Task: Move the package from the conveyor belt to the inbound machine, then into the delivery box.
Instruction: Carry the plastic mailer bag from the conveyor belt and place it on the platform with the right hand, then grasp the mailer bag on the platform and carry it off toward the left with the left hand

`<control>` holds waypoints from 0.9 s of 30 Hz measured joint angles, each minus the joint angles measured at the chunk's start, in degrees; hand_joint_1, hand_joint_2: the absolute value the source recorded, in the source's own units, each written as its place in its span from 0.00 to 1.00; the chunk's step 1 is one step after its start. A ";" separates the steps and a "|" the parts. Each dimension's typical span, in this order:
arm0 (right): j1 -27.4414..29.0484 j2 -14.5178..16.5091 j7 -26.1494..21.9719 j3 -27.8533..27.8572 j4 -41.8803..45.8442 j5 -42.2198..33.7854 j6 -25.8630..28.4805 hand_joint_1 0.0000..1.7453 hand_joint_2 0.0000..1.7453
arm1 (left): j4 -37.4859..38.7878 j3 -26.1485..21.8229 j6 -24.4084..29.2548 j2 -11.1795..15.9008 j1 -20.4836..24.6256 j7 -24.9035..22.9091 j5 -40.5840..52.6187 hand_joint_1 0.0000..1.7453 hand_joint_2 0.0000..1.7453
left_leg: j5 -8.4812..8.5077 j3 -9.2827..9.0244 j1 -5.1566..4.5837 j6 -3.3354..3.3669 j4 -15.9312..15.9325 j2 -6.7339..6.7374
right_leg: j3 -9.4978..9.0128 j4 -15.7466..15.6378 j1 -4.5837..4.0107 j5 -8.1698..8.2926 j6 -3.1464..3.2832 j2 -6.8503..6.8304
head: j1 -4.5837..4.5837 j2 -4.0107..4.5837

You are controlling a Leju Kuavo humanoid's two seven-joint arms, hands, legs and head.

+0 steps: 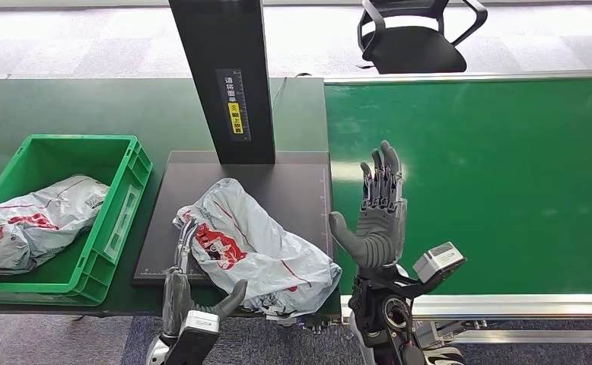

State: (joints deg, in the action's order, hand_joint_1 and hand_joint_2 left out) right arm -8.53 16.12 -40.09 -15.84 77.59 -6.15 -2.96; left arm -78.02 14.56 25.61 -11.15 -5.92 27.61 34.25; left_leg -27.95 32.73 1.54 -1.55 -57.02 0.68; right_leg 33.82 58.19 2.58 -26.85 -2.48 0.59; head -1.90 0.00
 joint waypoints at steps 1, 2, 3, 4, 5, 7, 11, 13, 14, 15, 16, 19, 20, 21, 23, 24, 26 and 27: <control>0.01 -0.01 0.01 0.20 -0.22 -0.01 0.03 0.00 1.00 | 0.14 0.02 0.08 0.01 0.15 0.02 -0.02 0.00 1.00 | 0.00 0.00 0.00 0.00 0.00 0.00 | 0.00 0.00 0.00 0.00 0.00 0.00 | 0.01 0.00; 0.08 -0.01 0.01 0.42 -0.39 -0.05 0.02 0.00 1.00 | 0.22 0.03 0.32 0.01 0.26 0.04 -0.03 0.00 1.00 | 0.00 0.00 0.00 0.00 0.00 0.00 | 0.01 0.00 0.00 0.00 0.00 0.00 | 0.01 0.00; 0.21 -0.02 0.01 0.65 -0.52 -0.09 -0.05 0.00 1.00 | 0.27 0.02 0.67 0.02 0.32 0.04 0.18 0.00 1.00 | 0.00 0.00 0.00 0.00 0.00 0.01 | 0.01 0.00 0.00 0.00 0.00 0.00 | 0.01 0.00; 0.39 -0.02 0.01 0.90 -0.58 -0.13 -0.22 0.00 1.00 | 0.27 0.01 1.03 0.04 0.36 -0.13 0.80 0.00 1.00 | 0.00 0.00 0.00 0.00 0.00 0.00 | 0.01 0.00 0.00 0.00 0.00 0.00 | 0.01 0.00; 0.60 -0.02 0.01 1.17 -0.61 -0.15 -0.49 0.00 1.00 | 0.25 0.02 1.33 0.09 0.41 -0.67 2.14 0.00 1.00 | 0.00 0.01 0.00 0.00 0.00 0.00 | 0.02 0.00 0.00 0.00 0.00 0.00 | 0.01 0.00; 0.92 -0.02 0.01 1.74 -0.69 -0.15 -1.29 0.00 1.00 | 0.36 0.24 1.37 0.25 0.88 -3.64 8.18 0.00 1.00 | 0.00 0.01 0.00 0.00 0.00 -0.01 | 0.02 0.00 0.00 -0.01 0.00 0.00 | 0.01 0.00; 0.95 -0.02 0.01 2.71 -1.17 -0.27 -3.36 0.00 1.00 | 4.23 2.41 0.07 1.16 4.36 -15.14 29.15 0.00 1.00 | 0.00 -0.01 0.00 0.00 0.00 0.00 | 0.00 -0.01 0.00 0.01 0.00 0.00 | 0.03 0.00; 0.77 -0.02 0.01 3.37 -1.58 -0.52 -4.37 0.00 1.00 | 8.44 4.48 -0.55 1.90 6.73 -22.14 40.97 0.00 1.00 | 0.01 -0.03 0.00 0.00 0.00 0.00 | -0.03 -0.01 0.00 0.02 0.00 0.00 | 0.04 0.00; 0.66 -0.02 0.01 3.74 -1.79 -0.66 -4.81 0.00 1.00 | 10.71 5.63 -0.82 2.20 7.82 -25.29 46.08 0.00 1.00 | 0.01 -0.05 0.00 0.00 0.00 0.00 | -0.04 -0.01 0.00 0.02 0.00 0.00 | 0.04 0.00; 0.58 -0.02 0.01 4.10 -1.99 -0.74 -5.18 0.00 1.00 | 12.93 6.79 -1.00 2.43 8.80 -27.80 49.92 0.00 1.00 | 0.01 -0.06 0.00 0.00 0.00 0.01 | -0.05 -0.01 0.00 0.03 0.00 0.00 | 0.05 0.00; 0.53 -0.02 0.01 4.46 -2.19 -0.83 -5.54 0.00 1.00 | 15.13 8.06 -1.16 2.62 9.74 -29.78 52.40 0.00 1.00 | 0.01 -0.07 -0.01 0.01 -0.01 0.00 | -0.05 -0.01 0.01 0.03 0.00 0.00 | 0.04 0.00; 0.52 -0.05 0.03 5.51 -2.77 -1.05 -6.51 0.00 1.00 | 21.43 12.22 -0.94 3.28 12.90 -33.37 54.50 0.00 1.00 | 0.01 -0.09 -0.01 0.01 -0.01 -0.10 | -0.12 -0.01 0.01 0.01 -0.01 -0.08 | 0.06 0.00; 0.53 -0.06 0.04 5.80 -2.94 -1.09 -6.83 0.00 1.00 | 23.29 13.48 -0.68 3.48 13.99 -33.81 54.52 0.00 1.00 | 0.01 -0.11 -0.01 0.01 -0.01 -0.15 | -0.18 -0.01 0.01 0.00 -0.01 -0.13 | 0.08 0.00; 0.56 -0.06 0.05 6.05 -3.10 -1.12 -7.18 0.00 1.00 | 25.02 14.64 -0.34 3.59 15.03 -34.00 54.53 0.00 1.00 | 0.01 -0.14 -0.01 0.01 -0.01 -0.21 | -0.26 -0.02 0.01 -0.01 -0.01 -0.19 | 0.07 0.00; 0.61 -0.06 0.05 6.46 -3.39 -1.22 -7.91 0.00 1.00 | 28.06 16.12 0.53 3.56 16.99 -33.99 54.53 0.00 1.00 | 0.03 -0.23 -0.02 0.04 0.00 -0.35 | -0.44 -0.04 0.02 -0.07 -0.05 -0.35 | 0.06 0.00; 0.63 -0.05 0.05 6.64 -3.56 -1.27 -8.24 0.00 1.00 | 29.58 16.69 1.11 3.45 17.88 -33.94 54.52 0.00 1.00 | 0.04 -0.28 -0.03 0.06 0.00 -0.44 | -0.53 -0.05 0.04 -0.11 -0.08 -0.45 | 0.04 0.00; 0.64 -0.04 0.05 7.01 -3.91 -1.34 -8.77 0.00 1.00 | 32.24 17.45 2.16 3.09 19.28 -33.72 54.48 0.00 1.00 | 0.07 -0.40 -0.06 0.12 0.00 -0.61 | -0.71 -0.08 0.07 -0.16 -0.13 -0.59 | 0.02 0.00; 0.63 -0.04 0.05 7.17 -4.06 -1.35 -8.90 0.00 1.00 | 33.14 17.56 2.43 2.92 19.76 -33.57 54.47 0.00 1.00 | 0.09 -0.46 -0.08 0.14 0.00 -0.65 | -0.78 -0.09 0.09 -0.17 -0.14 -0.62 | 0.02 0.00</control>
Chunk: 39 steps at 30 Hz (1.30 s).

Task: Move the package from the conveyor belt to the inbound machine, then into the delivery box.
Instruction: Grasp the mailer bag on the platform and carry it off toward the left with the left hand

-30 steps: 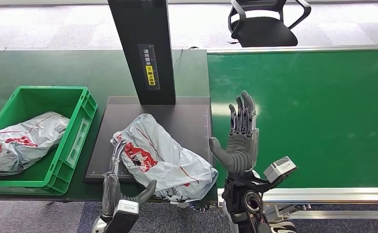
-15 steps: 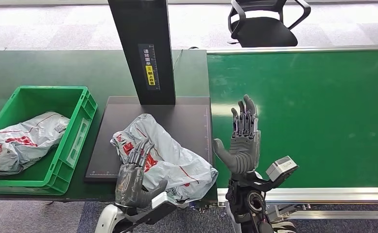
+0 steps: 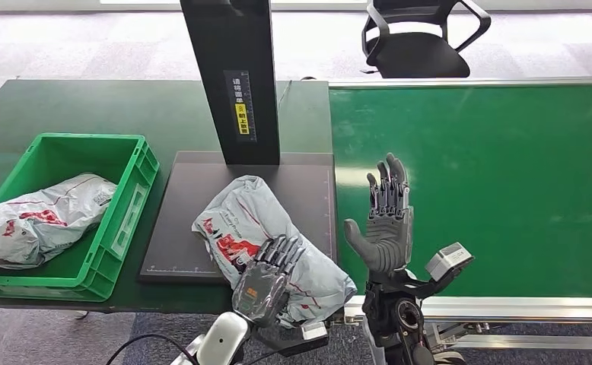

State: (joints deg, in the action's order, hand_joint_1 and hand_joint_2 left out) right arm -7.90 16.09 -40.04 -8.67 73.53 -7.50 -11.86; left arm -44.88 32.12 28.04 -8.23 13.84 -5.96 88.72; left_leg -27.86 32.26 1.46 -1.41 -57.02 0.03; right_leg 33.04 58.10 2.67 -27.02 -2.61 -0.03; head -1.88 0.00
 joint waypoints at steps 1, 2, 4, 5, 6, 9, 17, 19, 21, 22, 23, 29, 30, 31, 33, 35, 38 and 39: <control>0.00 0.00 0.00 0.14 -0.14 0.00 -0.09 0.00 1.00 | 0.76 0.03 0.18 -0.22 0.42 0.15 -0.01 0.00 1.00 | 0.02 -0.05 -0.02 0.03 0.00 -0.02 | -0.07 0.00 0.02 0.00 -0.01 -0.02 | 0.01 0.00; 0.00 0.00 0.00 0.25 -0.27 -0.01 -0.13 0.00 1.00 | 1.43 0.03 0.35 -0.45 0.78 0.30 -0.01 0.00 1.00 | 0.04 -0.08 -0.05 0.07 0.00 -0.03 | -0.11 -0.01 0.04 0.01 -0.02 -0.03 | 0.01 0.00; 0.06 0.00 0.00 0.40 -0.48 -0.08 -0.16 0.00 1.00 | 2.44 0.03 0.62 -0.92 1.32 0.52 -0.01 0.00 1.00 | 0.08 -0.12 -0.09 0.11 0.00 -0.04 | -0.15 -0.01 0.08 0.05 -0.05 -0.04 | 0.01 0.00; 0.14 0.00 0.00 0.45 -0.53 -0.13 -0.16 0.00 1.00 | 2.77 0.03 0.75 -1.14 1.49 0.60 -0.01 0.06 1.00 | 0.10 -0.13 -0.11 0.13 0.00 -0.04 | -0.17 -0.01 0.09 0.07 -0.06 -0.04 | 0.00 0.00; 0.25 0.00 0.00 0.49 -0.56 -0.18 -0.16 0.00 1.00 | 2.97 0.03 0.95 -1.35 1.61 0.67 0.00 0.22 1.00 | 0.11 -0.13 -0.11 0.14 0.00 -0.04 | -0.19 -0.01 0.09 0.10 -0.06 -0.04 | -0.01 0.00; 0.69 0.00 0.00 0.63 -0.60 -0.36 -0.16 0.00 1.00 | 3.21 0.03 2.10 -1.66 1.75 0.80 0.02 0.87 1.00 | 0.14 -0.09 -0.11 0.14 -0.01 0.01 | -0.18 0.00 0.09 0.18 -0.05 -0.02 | -0.01 0.00; 1.47 0.00 0.00 1.04 -0.75 -0.79 0.26 0.00 1.00 | 2.58 -0.03 5.47 -1.64 1.63 2.44 -0.19 1.00 1.00 | 0.17 0.27 -0.10 0.13 -0.01 0.03 | 0.22 0.02 0.07 0.20 -0.03 0.01 | 0.00 0.00; 1.70 0.00 0.00 1.12 -0.75 -0.78 0.44 0.00 1.00 | 1.80 -0.14 6.53 -1.62 1.43 2.75 -0.31 1.00 1.00 | 0.16 0.28 -0.10 0.12 -0.01 0.04 | 0.23 0.02 0.07 0.20 -0.03 0.02 | 0.00 0.00; 1.88 0.01 0.00 1.16 -0.75 -0.76 0.59 0.00 1.00 | 1.01 -0.23 7.16 -1.60 1.25 2.96 -0.40 1.00 1.00 | 0.15 0.29 -0.10 0.12 -0.01 0.04 | 0.26 0.02 0.07 0.20 -0.03 0.02 | 0.00 0.00; 1.94 0.01 0.00 1.16 -0.75 -0.77 0.70 0.00 1.00 | 0.64 -0.27 7.46 -1.60 1.18 3.07 -0.54 1.00 1.00 | 0.15 0.30 -0.10 0.11 -0.01 0.05 | 0.28 0.02 0.07 0.20 -0.03 0.03 | 0.00 0.00; 1.99 0.02 0.00 1.17 -0.75 -0.77 0.84 0.00 1.00 | 0.28 -0.32 7.90 -1.58 1.11 3.27 -0.83 1.00 1.00 | 0.15 0.31 -0.10 0.11 -0.01 0.05 | 0.30 0.02 0.07 0.20 -0.03 0.03 | 0.00 0.00; 2.44 0.00 0.00 1.22 -0.75 -0.85 1.41 0.00 1.00 | -2.09 -0.50 11.07 -1.33 0.54 5.04 -3.37 1.00 1.00 | 0.14 0.43 -0.09 0.10 -0.01 0.08 | 0.45 0.02 0.07 0.19 -0.02 0.04 | 0.00 0.00; 2.49 0.00 0.00 1.23 -0.75 -0.86 1.48 0.00 1.00 | -2.54 -0.54 11.08 -1.30 0.42 5.31 -3.62 1.00 1.00 | 0.14 0.45 -0.09 0.10 -0.01 0.08 | 0.46 0.03 0.06 0.19 -0.02 0.05 | -0.01 0.00; 2.56 0.00 0.00 1.23 -0.75 -0.87 1.58 0.00 1.00 | -3.33 -0.62 11.12 -1.25 0.18 5.84 -4.02 1.00 1.00 | 0.14 0.47 -0.09 0.10 -0.01 0.08 | 0.48 0.03 0.06 0.19 -0.02 0.05 | -0.01 0.00; 2.75 0.00 0.00 1.24 -0.75 -0.92 1.92 0.00 1.00 | -6.99 -1.33 11.31 -1.15 -0.86 8.67 -5.57 1.00 1.00 | 0.13 0.50 -0.09 0.10 -0.01 0.10 | 0.51 0.03 0.06 0.19 -0.02 0.05 | -0.01 0.00; 3.00 0.01 0.00 1.22 -0.75 -0.98 2.40 0.00 1.00 | -13.31 -3.26 11.57 -1.22 -2.72 14.88 -8.19 1.00 1.00 | 0.13 0.52 -0.09 0.10 -0.01 0.14 | 0.55 0.03 0.06 0.19 -0.02 0.08 | 0.00 0.00; 3.25 0.02 0.00 1.17 -0.75 -1.19 3.28 0.00 1.00 | -24.83 -9.81 11.97 -2.53 -5.81 31.92 -16.64 1.00 1.00 | 0.12 0.54 -0.08 0.09 -0.01 0.28 | 0.63 0.04 0.06 0.20 -0.02 0.18 | 0.00 0.00; 3.27 0.02 0.00 1.16 -0.75 -1.29 3.51 0.00 1.00 | -28.58 -12.52 12.04 -3.09 -6.65 37.29 -20.56 1.00 1.00 | 0.12 0.54 -0.07 0.08 -0.01 0.33 | 0.66 0.04 0.05 0.20 -0.02 0.24 | 0.01 0.00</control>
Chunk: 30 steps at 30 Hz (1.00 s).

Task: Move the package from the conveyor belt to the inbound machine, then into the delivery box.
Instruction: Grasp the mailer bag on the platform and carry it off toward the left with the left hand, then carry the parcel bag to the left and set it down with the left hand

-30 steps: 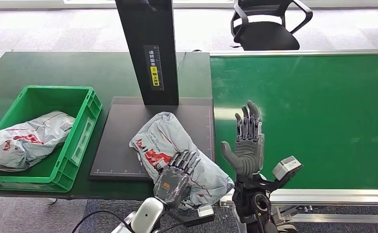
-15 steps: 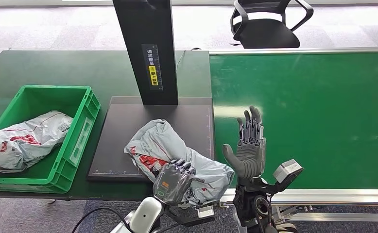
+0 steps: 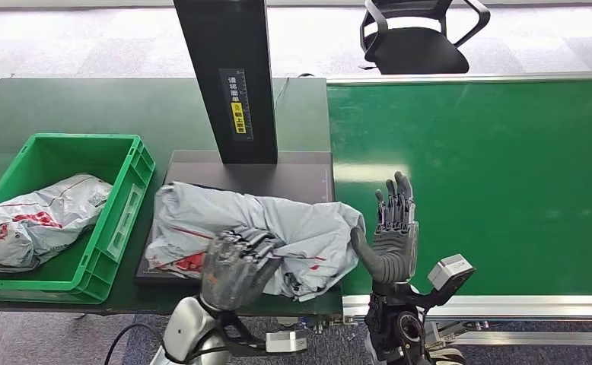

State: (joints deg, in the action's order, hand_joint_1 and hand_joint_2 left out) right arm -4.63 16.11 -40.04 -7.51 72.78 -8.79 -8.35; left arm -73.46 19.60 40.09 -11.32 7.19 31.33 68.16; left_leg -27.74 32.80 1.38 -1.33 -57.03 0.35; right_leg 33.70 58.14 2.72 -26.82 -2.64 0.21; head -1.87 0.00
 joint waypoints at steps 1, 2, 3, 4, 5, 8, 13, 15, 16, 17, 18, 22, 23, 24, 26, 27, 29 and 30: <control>0.00 0.00 0.00 -0.02 0.00 -0.11 0.19 0.00 1.00 | -3.69 -2.52 0.03 -0.47 -0.71 3.89 -3.94 1.00 1.00 | 0.00 0.00 0.01 0.00 0.00 0.03 | 0.01 0.00 -0.01 0.00 0.00 0.04 | 0.00 0.00; 0.00 0.00 0.00 -0.03 0.00 -0.24 0.30 0.00 1.00 | -7.14 -4.56 0.04 -0.79 -1.24 5.95 -7.60 1.00 1.00 | 0.00 0.00 0.04 0.00 0.00 0.04 | 0.02 0.00 -0.03 0.00 0.00 0.07 | 0.00 0.00; 0.00 0.00 0.00 -0.03 0.00 -0.39 0.39 0.00 1.00 | -10.44 -6.25 0.04 -0.99 -1.59 6.97 -11.01 1.00 1.00 | 0.00 0.00 0.06 -0.01 0.00 0.04 | 0.01 0.00 -0.05 0.00 0.00 0.08 | -0.01 0.00; -0.02 0.00 0.00 -0.03 -0.02 -0.52 0.41 0.00 1.00 | -13.39 -7.56 0.04 -1.10 -1.70 7.14 -13.86 1.00 1.00 | 0.00 0.01 0.08 -0.01 0.00 0.04 | 0.00 0.00 -0.06 0.00 0.00 0.07 | -0.02 0.00; -0.05 0.00 0.00 -0.03 -0.07 -0.62 0.39 0.00 1.00 | -15.90 -8.65 0.03 -1.16 -1.61 7.15 -16.22 1.00 1.00 | 0.00 0.01 0.09 -0.01 0.00 0.03 | -0.01 0.00 -0.07 0.00 0.01 0.07 | -0.02 0.00; -0.41 0.00 0.00 -0.02 -0.49 -0.70 -0.03 0.00 1.00 | -22.07 -12.07 0.00 -1.20 0.25 7.16 -19.63 1.00 1.00 | 0.01 0.01 0.09 -0.01 0.00 0.02 | -0.03 0.01 -0.08 0.02 0.03 0.07 | -0.02 0.00; -1.75 0.05 0.00 0.03 -1.63 -0.58 -0.98 0.00 1.00 | -25.47 -18.05 -0.06 -0.69 6.14 7.16 -20.60 1.00 1.00 | 0.03 -0.05 0.10 -0.02 0.00 0.01 | -0.07 0.02 -0.08 0.04 0.05 0.06 | -0.03 0.00; -2.15 0.11 0.00 0.04 -2.01 -0.51 -1.36 0.00 1.00 | -24.11 -20.28 -0.09 -0.06 9.54 6.74 -20.74 1.00 1.00 | 0.03 -0.06 0.10 -0.02 -0.01 -0.01 | -0.08 0.02 -0.08 0.04 0.05 0.04 | -0.04 0.00; -2.34 0.15 0.00 0.06 -2.18 -0.48 -1.59 0.00 1.00 | -22.63 -21.21 -0.11 0.57 11.74 5.76 -20.46 1.00 1.00 | 0.04 -0.07 0.10 -0.02 -0.01 -0.02 | -0.08 0.02 -0.09 0.05 0.05 0.03 | -0.03 0.00; -2.51 0.20 0.00 0.08 -2.34 -0.45 -1.85 0.00 1.00 | -20.49 -21.87 -0.15 1.55 14.30 3.88 -19.86 1.00 1.00 | 0.06 -0.07 0.11 -0.03 -0.01 -0.03 | -0.07 0.03 -0.10 0.06 0.07 0.01 | -0.04 0.00; -2.68 0.27 0.00 0.09 -2.49 -0.43 -2.14 0.00 1.00 | -17.69 -22.21 -0.20 2.87 17.15 1.34 -19.07 1.00 1.00 | 0.08 -0.07 0.12 -0.04 -0.01 -0.04 | -0.07 0.04 -0.11 0.07 0.09 0.00 | -0.05 0.00; -3.08 0.52 0.00 0.16 -2.96 -0.28 -2.89 0.00 1.00 | -5.30 -22.34 -0.37 8.25 28.26 -6.16 -17.31 1.00 1.00 | 0.14 -0.08 0.14 -0.08 -0.01 0.05 | -0.03 0.11 -0.14 0.15 0.17 0.07 | -0.04 0.00; -3.09 0.52 0.00 0.19 -3.02 -0.34 -3.03 0.00 1.00 | -2.27 -22.23 -0.73 9.23 30.41 -7.60 -16.82 1.00 1.00 | 0.14 -0.08 0.14 -0.09 -0.02 0.04 | -0.01 0.11 -0.14 0.15 0.18 0.08 | -0.05 0.00; -3.09 0.53 0.00 0.22 -3.05 -0.45 -3.20 0.00 1.00 | 1.01 -22.04 -1.30 10.13 32.56 -9.57 -16.06 0.99 1.00 | 0.15 -0.07 0.14 -0.09 -0.02 0.03 | 0.00 0.11 -0.13 0.15 0.18 0.08 | -0.04 0.00; -3.06 0.52 0.00 0.30 -3.06 -0.80 -3.57 0.00 1.00 | 9.33 -21.49 -3.72 12.08 37.27 -14.41 -14.18 0.98 1.00 | 0.15 -0.07 0.14 -0.09 -0.03 0.04 | 0.03 0.11 -0.13 0.15 0.18 0.10 | -0.04 0.00; -3.01 0.51 0.00 0.36 -3.06 -1.02 -3.77 0.00 1.00 | 13.92 -21.21 -5.75 12.96 39.68 -16.62 -13.40 0.98 1.00 | 0.15 -0.06 0.14 -0.09 -0.03 0.06 | 0.05 0.11 -0.13 0.15 0.18 0.12 | -0.03 0.00; -2.80 0.44 0.00 0.55 -3.06 -1.44 -4.32 0.00 1.00 | 22.67 -20.63 -11.29 14.36 44.01 -20.32 -12.19 0.99 1.00 | 0.14 -0.06 0.14 -0.09 -0.03 0.08 | 0.07 0.11 -0.13 0.15 0.18 0.15 | -0.04 0.00; -2.63 0.38 0.00 0.67 -3.06 -1.61 -4.69 0.00 1.00 | 26.57 -20.33 -14.13 14.90 45.78 -22.03 -11.52 0.99 1.00 | 0.14 -0.05 0.14 -0.09 -0.03 0.11 | 0.07 0.11 -0.13 0.15 0.18 0.17 | -0.04 0.00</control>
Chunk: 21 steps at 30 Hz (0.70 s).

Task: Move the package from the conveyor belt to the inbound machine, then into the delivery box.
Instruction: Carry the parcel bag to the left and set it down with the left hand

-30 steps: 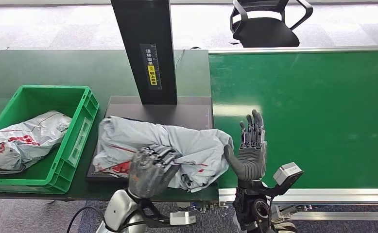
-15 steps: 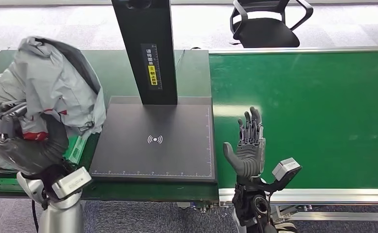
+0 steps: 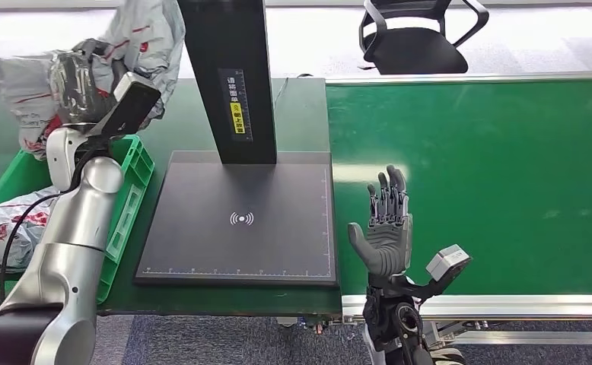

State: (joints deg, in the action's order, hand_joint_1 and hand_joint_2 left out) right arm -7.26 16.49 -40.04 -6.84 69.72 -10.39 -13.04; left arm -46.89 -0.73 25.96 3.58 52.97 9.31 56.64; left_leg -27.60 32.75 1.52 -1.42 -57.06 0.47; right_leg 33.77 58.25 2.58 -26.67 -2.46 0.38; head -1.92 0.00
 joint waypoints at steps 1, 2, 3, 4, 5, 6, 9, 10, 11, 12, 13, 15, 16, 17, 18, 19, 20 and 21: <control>0.21 -0.07 0.00 0.17 0.00 -0.08 -0.39 0.00 1.00 | 3.51 0.35 -2.37 0.51 1.52 -1.87 0.88 0.99 1.00 | 0.00 0.01 0.00 0.00 0.00 0.05 | 0.01 0.00 0.00 0.00 0.00 0.03 | -0.01 0.00; 0.44 -0.13 0.00 0.36 0.00 -0.12 -0.74 0.00 1.00 | 6.63 0.75 -4.10 1.00 2.77 -3.60 1.75 0.99 1.00 | -0.01 0.01 0.00 -0.01 0.00 0.11 | 0.03 0.01 0.00 0.00 0.00 0.09 | -0.01 0.00; 0.66 -0.19 0.00 0.57 0.00 -0.09 -0.99 0.00 1.00 | 9.33 1.11 -5.16 1.47 3.77 -4.92 2.42 0.99 1.00 | -0.02 0.02 0.00 -0.02 0.00 0.17 | 0.06 0.01 0.00 0.01 0.00 0.15 | -0.01 0.00; 0.86 -0.22 0.00 0.77 0.00 -0.07 -1.16 0.00 1.00 | 11.68 1.44 -5.81 1.87 4.57 -5.83 2.92 0.99 1.00 | -0.03 0.03 0.00 -0.04 0.00 0.22 | 0.09 0.02 0.00 0.01 0.00 0.20 | -0.01 0.00; 1.01 -0.26 0.00 0.92 0.00 -0.05 -1.25 0.00 1.00 | 13.56 1.69 -6.12 2.21 5.20 -6.20 3.19 0.99 1.00 | -0.04 0.03 0.00 -0.05 0.00 0.25 | 0.12 0.02 0.00 0.01 0.00 0.25 | 0.00 0.00; 1.13 -0.29 0.00 1.07 0.00 -0.03 -1.30 0.00 1.00 | 15.16 1.93 -6.29 2.50 5.70 -6.39 3.33 0.99 1.00 | -0.05 0.04 0.00 -0.05 0.00 0.25 | 0.14 0.02 0.00 0.01 0.01 0.27 | -0.01 0.00; 1.27 -0.33 0.00 1.40 0.00 -0.02 -1.34 0.00 1.00 | 18.36 2.42 -6.46 3.10 6.68 -6.54 3.46 0.99 1.00 | -0.05 0.08 0.00 -0.06 0.01 0.23 | 0.17 0.02 0.00 0.00 0.01 0.28 | -0.01 0.00; 1.28 -0.33 0.00 1.48 0.01 -0.01 -1.34 0.00 1.00 | 19.07 2.47 -6.48 3.23 6.87 -6.54 3.46 0.99 1.00 | -0.05 0.08 0.00 -0.06 0.01 0.24 | 0.17 0.02 0.00 0.00 0.01 0.28 | 0.01 0.00; 1.28 -0.33 0.00 1.54 0.01 -0.01 -1.34 0.00 1.00 | 19.69 2.50 -6.50 3.32 7.04 -6.55 3.46 1.00 1.00 | -0.05 0.08 0.00 -0.06 0.01 0.24 | 0.17 0.01 0.00 0.00 0.01 0.29 | 0.00 0.00; 1.28 -0.33 0.00 1.58 0.01 0.00 -1.34 0.00 1.00 | 20.25 2.55 -6.71 3.39 7.21 -6.76 3.57 1.00 1.00 | -0.05 0.08 0.00 -0.06 0.01 0.24 | 0.17 0.01 0.00 0.00 0.01 0.29 | 0.00 0.00; 1.29 -0.33 0.00 1.62 0.02 0.04 -1.36 0.00 1.00 | 20.77 2.66 -7.27 3.46 7.42 -7.29 3.88 1.00 1.00 | -0.05 0.09 0.00 -0.06 0.01 0.24 | 0.17 0.01 0.00 0.00 0.01 0.28 | 0.00 0.00; 1.39 -0.33 0.00 1.70 0.07 0.13 -1.45 0.00 1.00 | 21.74 3.05 -9.23 3.72 7.82 -9.42 5.10 1.00 1.00 | -0.05 0.09 0.00 -0.06 0.01 0.24 | 0.16 0.01 0.00 0.00 0.01 0.29 | -0.01 0.00; 1.49 -0.33 0.00 1.75 0.10 0.16 -1.53 0.00 1.00 | 22.18 3.27 -10.25 3.95 7.96 -10.68 5.83 1.00 1.00 | -0.05 0.09 0.00 -0.06 0.01 0.24 | 0.15 0.01 0.00 0.01 0.01 0.29 | -0.01 0.00; 1.64 -0.33 0.00 1.81 0.17 0.17 -1.64 0.00 1.00 | 22.60 3.51 -11.06 4.26 8.04 -11.83 6.48 1.00 1.00 | -0.05 0.09 0.00 -0.06 0.01 0.25 | 0.15 0.02 0.00 0.01 0.01 0.29 | 0.00 0.00; 1.80 -0.33 0.00 1.86 0.23 0.19 -1.75 0.00 1.00 | 22.95 3.69 -11.57 4.61 8.07 -12.73 7.01 1.00 1.00 | -0.05 0.09 0.00 -0.06 0.01 0.25 | 0.16 0.02 0.00 0.01 0.01 0.29 | 0.00 0.00; 1.95 -0.33 0.00 1.92 0.31 0.23 -1.84 0.00 1.00 | 23.28 3.83 -11.88 5.06 8.08 -13.45 7.38 1.00 1.00 | -0.05 0.09 0.00 -0.06 0.01 0.25 | 0.16 0.03 0.00 0.01 0.01 0.30 | 0.00 0.00; 2.09 -0.33 0.00 1.96 0.39 0.27 -1.90 0.00 1.00 | 23.55 3.94 -12.04 5.54 8.09 -14.07 7.72 1.00 1.00 | -0.05 0.09 0.01 -0.06 0.01 0.25 | 0.17 0.03 -0.01 0.01 0.01 0.30 | 0.01 0.00; 2.20 -0.33 0.00 2.01 0.46 0.32 -1.93 0.00 1.00 | 23.78 3.98 -12.05 6.03 8.09 -14.56 7.98 1.00 1.00 | -0.05 0.09 0.01 -0.06 0.01 0.25 | 0.17 0.04 -0.01 0.01 0.02 0.30 | 0.00 0.00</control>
State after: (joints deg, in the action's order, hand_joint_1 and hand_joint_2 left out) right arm -5.06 16.15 -40.04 -4.84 70.19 -10.07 -14.97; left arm -23.11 3.25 13.91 9.61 61.06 -5.26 64.63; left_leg -27.65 32.84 1.53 -1.48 -57.04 0.72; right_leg 33.94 58.29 2.57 -26.66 -2.44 0.68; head -1.92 0.00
